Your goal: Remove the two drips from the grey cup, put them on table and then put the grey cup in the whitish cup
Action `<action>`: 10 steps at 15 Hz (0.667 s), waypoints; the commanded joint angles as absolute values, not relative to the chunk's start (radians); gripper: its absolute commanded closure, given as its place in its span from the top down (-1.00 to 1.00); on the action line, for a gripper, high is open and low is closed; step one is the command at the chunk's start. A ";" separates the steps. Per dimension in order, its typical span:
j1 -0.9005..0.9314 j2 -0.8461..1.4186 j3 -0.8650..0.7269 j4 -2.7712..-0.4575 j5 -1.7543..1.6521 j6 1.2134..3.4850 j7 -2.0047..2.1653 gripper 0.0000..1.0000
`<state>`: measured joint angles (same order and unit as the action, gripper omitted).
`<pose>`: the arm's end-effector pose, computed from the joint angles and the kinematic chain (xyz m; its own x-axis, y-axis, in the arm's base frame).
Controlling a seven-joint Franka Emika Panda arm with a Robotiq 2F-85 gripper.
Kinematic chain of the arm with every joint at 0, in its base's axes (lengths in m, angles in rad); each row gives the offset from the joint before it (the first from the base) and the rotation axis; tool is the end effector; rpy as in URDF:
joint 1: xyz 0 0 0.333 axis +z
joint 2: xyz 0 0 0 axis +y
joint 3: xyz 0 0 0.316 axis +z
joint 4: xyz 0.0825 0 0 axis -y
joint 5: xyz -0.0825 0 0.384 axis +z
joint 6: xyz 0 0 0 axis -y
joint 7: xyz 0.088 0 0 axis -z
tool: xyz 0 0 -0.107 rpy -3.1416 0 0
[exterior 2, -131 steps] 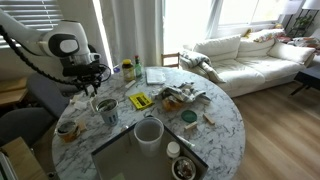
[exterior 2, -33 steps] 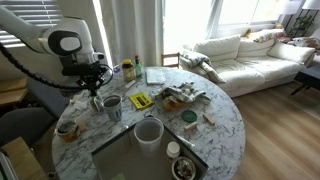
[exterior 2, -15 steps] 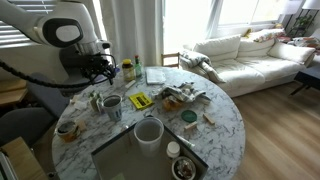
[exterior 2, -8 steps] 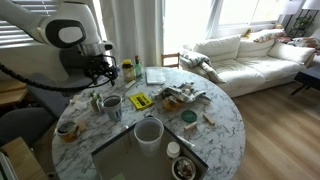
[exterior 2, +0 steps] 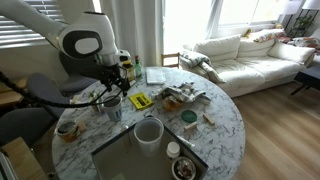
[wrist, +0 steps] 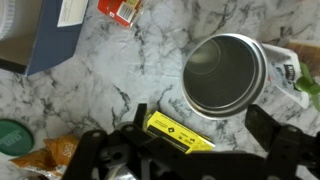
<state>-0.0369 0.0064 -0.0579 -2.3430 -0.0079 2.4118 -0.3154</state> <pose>0.5080 -0.0484 0.3362 0.9727 0.2247 0.0574 0.2236 -0.9744 0.0250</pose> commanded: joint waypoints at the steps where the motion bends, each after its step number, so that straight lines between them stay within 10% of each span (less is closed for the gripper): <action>1: -0.055 0.076 -0.063 -2.322 0.011 2.415 -0.295 1.00; 5: -0.069 0.138 -0.059 -2.306 0.032 2.435 -0.290 0.81; 10: -0.082 0.182 -0.058 -2.282 0.032 2.427 -0.271 0.02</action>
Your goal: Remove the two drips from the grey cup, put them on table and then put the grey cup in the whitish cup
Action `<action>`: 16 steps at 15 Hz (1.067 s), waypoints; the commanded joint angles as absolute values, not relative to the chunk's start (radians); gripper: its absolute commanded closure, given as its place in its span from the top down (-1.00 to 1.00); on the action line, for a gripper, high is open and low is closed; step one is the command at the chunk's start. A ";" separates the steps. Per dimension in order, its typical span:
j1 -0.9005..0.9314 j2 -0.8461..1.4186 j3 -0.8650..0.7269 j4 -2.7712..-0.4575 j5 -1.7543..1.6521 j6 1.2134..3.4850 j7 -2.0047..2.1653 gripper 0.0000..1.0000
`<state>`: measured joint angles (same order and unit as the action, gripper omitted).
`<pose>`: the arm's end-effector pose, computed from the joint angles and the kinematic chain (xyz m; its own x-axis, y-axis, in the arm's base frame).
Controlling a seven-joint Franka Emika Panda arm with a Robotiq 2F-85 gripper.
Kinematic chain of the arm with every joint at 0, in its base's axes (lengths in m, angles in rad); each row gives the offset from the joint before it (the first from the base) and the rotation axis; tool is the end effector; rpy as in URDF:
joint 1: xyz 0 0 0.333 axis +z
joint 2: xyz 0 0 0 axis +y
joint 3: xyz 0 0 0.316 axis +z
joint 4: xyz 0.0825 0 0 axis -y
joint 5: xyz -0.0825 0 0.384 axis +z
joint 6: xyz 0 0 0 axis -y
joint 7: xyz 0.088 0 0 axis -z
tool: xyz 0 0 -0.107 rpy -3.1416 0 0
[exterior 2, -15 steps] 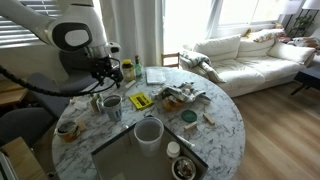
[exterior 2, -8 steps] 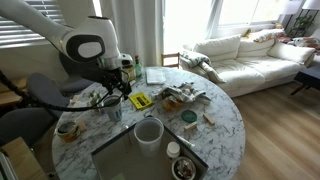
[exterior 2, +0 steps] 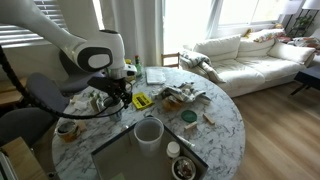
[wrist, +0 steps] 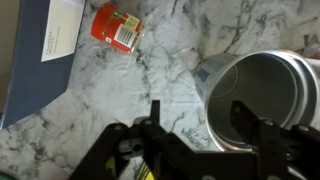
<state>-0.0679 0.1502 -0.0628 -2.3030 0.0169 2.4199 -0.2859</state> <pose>0.5165 -0.0680 0.2792 0.9893 0.1425 -0.0312 0.1422 -0.9898 -0.0106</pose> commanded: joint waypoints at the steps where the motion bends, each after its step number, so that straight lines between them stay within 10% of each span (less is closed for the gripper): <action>1: -0.084 0.184 -0.059 -2.278 0.029 2.422 -0.268 -0.18; 7: -0.106 0.151 -0.064 -2.253 0.028 2.360 -0.287 -0.99; 16: -0.125 -0.113 -0.097 -2.257 -0.007 2.126 -0.362 -0.98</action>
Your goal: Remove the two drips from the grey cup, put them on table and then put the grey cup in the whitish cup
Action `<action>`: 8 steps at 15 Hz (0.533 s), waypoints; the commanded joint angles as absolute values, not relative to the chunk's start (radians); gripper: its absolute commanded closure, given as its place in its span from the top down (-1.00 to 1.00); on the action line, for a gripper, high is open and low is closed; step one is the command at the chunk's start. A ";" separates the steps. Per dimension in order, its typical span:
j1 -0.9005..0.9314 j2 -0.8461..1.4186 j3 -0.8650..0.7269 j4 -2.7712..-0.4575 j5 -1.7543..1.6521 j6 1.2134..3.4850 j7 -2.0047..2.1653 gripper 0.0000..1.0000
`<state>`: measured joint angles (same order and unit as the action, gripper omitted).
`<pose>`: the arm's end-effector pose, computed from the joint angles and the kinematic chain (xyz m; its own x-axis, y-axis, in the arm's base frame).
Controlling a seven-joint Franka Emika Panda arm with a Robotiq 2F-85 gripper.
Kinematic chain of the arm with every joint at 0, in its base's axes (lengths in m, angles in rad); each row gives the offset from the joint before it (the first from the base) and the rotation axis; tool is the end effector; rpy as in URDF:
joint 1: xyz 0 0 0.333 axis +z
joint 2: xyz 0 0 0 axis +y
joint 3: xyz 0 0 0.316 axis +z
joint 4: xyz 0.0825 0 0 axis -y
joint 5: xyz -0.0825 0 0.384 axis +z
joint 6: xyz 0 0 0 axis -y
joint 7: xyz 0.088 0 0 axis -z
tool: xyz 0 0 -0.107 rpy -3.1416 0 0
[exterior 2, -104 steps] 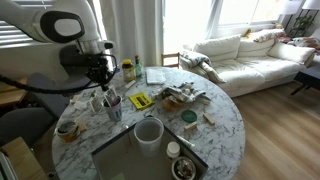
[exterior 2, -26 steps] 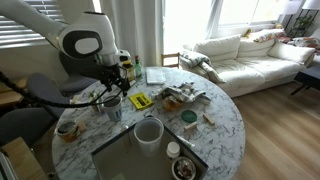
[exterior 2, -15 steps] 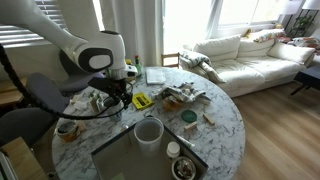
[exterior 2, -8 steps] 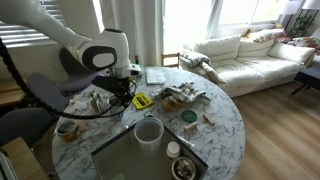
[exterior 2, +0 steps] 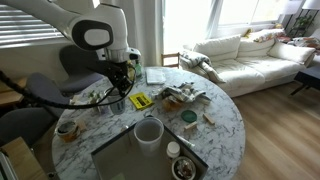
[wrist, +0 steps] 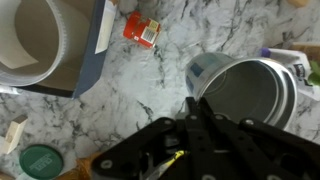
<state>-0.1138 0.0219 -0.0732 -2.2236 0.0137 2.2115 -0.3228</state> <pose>0.5160 -0.0971 0.3618 0.9914 0.1273 -0.0293 0.1268 -0.9917 -0.0194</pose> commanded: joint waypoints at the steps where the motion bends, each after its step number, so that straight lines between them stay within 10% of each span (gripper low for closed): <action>1: -0.130 -0.154 -0.110 -2.256 -0.016 2.103 -0.368 -0.98; 8: -0.159 -0.281 -0.204 -2.221 -0.022 2.085 -0.366 -0.90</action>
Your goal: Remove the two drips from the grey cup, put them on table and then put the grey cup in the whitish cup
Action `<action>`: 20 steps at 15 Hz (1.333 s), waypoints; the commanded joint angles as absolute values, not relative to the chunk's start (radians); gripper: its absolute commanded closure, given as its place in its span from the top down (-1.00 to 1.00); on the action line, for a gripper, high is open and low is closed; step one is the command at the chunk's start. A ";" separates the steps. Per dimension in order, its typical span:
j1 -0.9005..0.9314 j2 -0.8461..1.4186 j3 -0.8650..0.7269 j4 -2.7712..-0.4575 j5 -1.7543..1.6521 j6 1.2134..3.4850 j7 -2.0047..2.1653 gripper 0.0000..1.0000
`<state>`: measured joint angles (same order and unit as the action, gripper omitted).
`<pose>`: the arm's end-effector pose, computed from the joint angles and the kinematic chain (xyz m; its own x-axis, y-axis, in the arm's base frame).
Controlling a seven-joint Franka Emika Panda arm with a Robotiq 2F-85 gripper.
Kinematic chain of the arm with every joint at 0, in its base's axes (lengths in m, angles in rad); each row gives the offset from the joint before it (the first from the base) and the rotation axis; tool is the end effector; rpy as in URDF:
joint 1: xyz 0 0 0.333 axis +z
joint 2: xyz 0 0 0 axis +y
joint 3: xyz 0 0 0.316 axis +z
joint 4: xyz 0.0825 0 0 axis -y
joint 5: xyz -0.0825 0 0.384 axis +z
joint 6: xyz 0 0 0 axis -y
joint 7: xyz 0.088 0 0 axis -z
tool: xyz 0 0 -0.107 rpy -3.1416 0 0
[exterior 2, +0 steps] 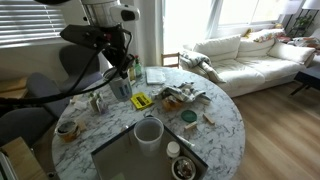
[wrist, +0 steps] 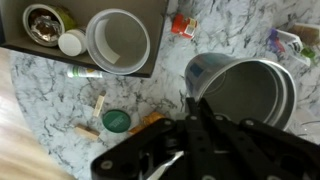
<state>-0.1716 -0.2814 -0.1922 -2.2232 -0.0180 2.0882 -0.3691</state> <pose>0.4490 -0.1777 0.5015 0.9893 0.0178 0.1448 0.0155 -0.9997 0.0171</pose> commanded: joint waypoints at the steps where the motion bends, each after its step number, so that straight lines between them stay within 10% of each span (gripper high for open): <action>1: -0.159 -0.290 -0.207 -2.222 -0.022 2.085 -0.367 -0.90; 20: -0.261 -0.080 -0.322 -1.998 -0.098 1.975 -0.368 -0.98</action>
<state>-0.2438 -0.1551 -0.3082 -2.0533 -0.0804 2.0137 -0.3679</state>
